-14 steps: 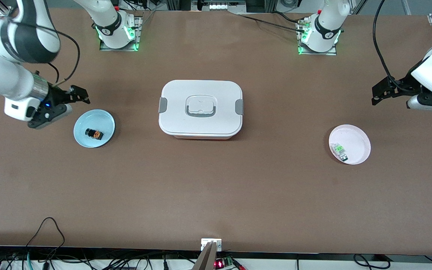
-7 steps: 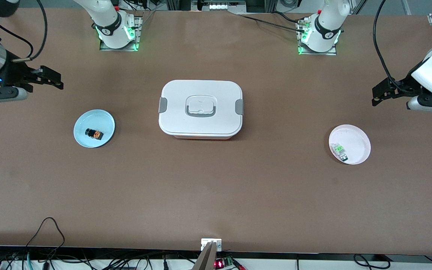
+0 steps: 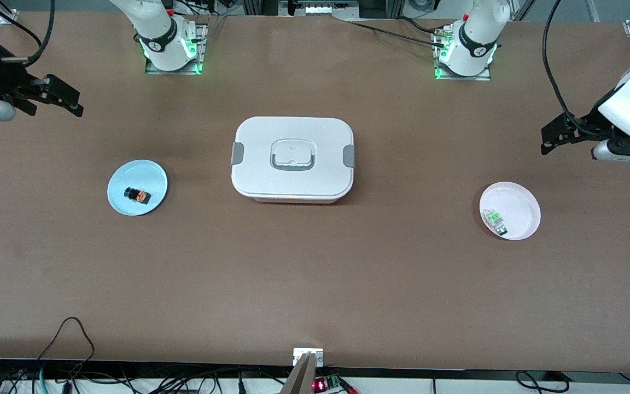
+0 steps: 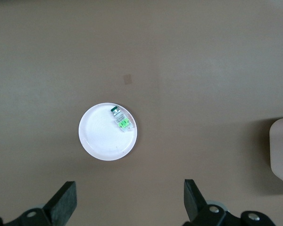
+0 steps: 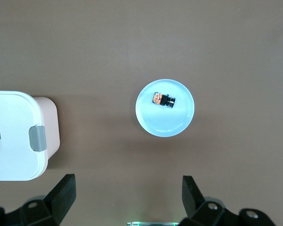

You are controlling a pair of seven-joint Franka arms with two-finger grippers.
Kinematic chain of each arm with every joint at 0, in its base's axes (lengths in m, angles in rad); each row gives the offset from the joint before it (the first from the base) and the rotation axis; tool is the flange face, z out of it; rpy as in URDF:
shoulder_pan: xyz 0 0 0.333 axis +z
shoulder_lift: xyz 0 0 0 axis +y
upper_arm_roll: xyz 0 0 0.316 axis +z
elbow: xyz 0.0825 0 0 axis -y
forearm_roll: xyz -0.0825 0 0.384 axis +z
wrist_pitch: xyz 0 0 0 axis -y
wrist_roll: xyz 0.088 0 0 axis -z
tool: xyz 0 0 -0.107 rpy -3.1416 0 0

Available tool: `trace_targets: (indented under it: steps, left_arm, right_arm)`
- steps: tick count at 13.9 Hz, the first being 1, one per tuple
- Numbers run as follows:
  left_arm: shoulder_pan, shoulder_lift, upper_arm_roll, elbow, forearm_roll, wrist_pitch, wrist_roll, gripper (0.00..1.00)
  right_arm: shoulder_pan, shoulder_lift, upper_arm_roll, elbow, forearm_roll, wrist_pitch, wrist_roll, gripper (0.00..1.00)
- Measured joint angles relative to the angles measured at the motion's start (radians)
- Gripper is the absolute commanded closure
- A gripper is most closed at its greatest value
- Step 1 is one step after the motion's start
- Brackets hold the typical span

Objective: Transfer orange switch to right arm and place

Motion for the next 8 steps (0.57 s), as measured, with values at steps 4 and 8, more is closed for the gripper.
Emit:
trace_targets:
  steps: [4, 8]
  left_arm:
    - [-0.001, 0.0, -0.002, 0.0, -0.002, 0.0, -0.003, 0.0]
    - [-0.001, 0.0, -0.002, 0.0, -0.002, 0.0, -0.003, 0.0]
  right_arm:
    - [-0.005, -0.001, 0.003, 0.027, -0.005, 0.004, -0.013, 0.0]
    - [-0.012, 0.0, 0.003, 0.038, -0.006, 0.005, -0.013, 0.0]
